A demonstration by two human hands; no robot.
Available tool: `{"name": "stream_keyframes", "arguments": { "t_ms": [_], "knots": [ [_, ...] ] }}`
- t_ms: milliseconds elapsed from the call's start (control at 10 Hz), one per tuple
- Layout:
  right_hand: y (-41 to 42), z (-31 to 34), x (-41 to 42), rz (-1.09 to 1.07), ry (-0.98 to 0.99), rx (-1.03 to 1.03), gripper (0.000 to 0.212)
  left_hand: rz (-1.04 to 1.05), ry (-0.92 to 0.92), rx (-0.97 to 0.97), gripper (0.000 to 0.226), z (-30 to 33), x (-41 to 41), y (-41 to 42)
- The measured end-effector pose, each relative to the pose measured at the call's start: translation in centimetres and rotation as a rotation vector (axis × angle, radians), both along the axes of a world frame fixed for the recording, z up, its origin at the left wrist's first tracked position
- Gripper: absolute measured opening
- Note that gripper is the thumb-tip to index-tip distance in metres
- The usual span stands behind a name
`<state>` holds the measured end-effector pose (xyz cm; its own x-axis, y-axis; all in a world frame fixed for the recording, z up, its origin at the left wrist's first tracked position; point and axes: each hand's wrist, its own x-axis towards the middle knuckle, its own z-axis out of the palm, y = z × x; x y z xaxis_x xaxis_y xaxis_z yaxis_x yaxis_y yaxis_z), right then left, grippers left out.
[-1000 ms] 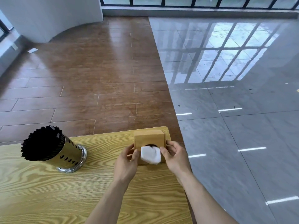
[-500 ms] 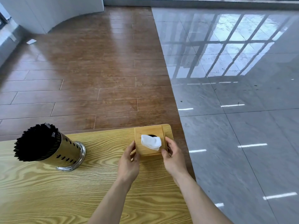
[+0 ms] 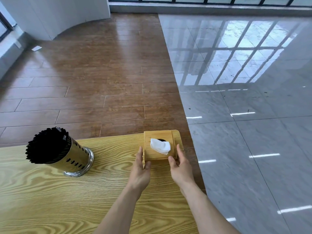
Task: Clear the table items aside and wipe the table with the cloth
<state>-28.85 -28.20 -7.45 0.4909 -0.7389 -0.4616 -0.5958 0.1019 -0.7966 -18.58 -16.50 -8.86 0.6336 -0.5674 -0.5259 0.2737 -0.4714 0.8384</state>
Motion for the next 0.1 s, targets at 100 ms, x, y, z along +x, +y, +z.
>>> {"name": "stream_keyframes", "arguments": {
  "t_ms": [100],
  "knots": [
    [0.46,0.07,-0.79,-0.037,0.06,-0.038,0.067,-0.001,-0.055,0.025,0.068,0.32,-0.33,1.06]
  ]
}}
